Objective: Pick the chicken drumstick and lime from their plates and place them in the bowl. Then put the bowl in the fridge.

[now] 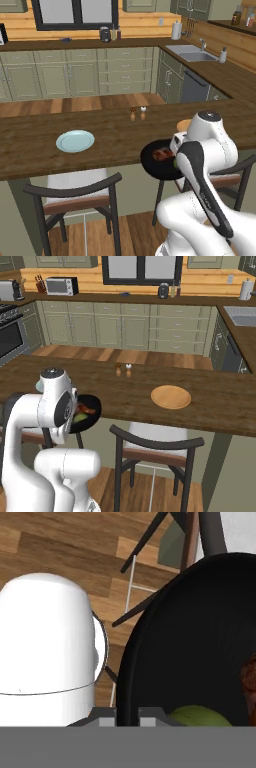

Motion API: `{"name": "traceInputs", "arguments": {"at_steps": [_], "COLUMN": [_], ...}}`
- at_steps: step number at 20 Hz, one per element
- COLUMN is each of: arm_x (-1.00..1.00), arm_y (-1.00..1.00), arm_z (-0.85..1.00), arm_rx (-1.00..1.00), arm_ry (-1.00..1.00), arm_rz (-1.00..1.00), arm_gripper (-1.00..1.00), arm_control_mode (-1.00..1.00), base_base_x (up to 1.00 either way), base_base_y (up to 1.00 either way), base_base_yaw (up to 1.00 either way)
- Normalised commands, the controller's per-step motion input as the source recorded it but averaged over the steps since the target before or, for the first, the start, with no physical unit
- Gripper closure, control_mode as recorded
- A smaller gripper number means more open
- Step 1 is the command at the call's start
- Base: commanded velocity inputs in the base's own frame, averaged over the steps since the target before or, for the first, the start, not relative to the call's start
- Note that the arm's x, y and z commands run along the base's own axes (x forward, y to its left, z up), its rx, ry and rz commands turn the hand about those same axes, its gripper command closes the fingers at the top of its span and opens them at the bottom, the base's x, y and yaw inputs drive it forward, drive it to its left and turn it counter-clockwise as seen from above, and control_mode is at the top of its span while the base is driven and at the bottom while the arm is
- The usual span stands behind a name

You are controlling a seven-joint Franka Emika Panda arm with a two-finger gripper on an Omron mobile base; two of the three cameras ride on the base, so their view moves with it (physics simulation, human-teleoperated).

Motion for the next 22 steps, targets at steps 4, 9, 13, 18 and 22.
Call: {"name": "traceInputs", "arguments": {"at_steps": [4,9,13,18,22], "arm_x": [-0.02,-0.01,0.00,0.00,-0.24], "arm_y": [-0.02,0.00,0.00,0.00,0.02], "arm_z": [0.00,0.00,0.00,0.00,0.00], "arm_rx": [0.10,0.02,0.00,0.00,0.00], "arm_ry": [0.00,-0.04,0.00,0.00,-0.05], "arm_rz": [0.01,0.00,0.00,0.00,0.01], "arm_gripper": [1.00,1.00,1.00,1.00,1.00], "arm_control_mode": [-1.00,-1.00,-1.00,-1.00,1.00], "base_base_x": [0.00,0.00,0.00,0.00,-0.25], "base_base_y": [0.00,0.00,0.00,0.00,0.04], "base_base_yaw": [0.00,0.00,0.00,0.00,0.00]}}
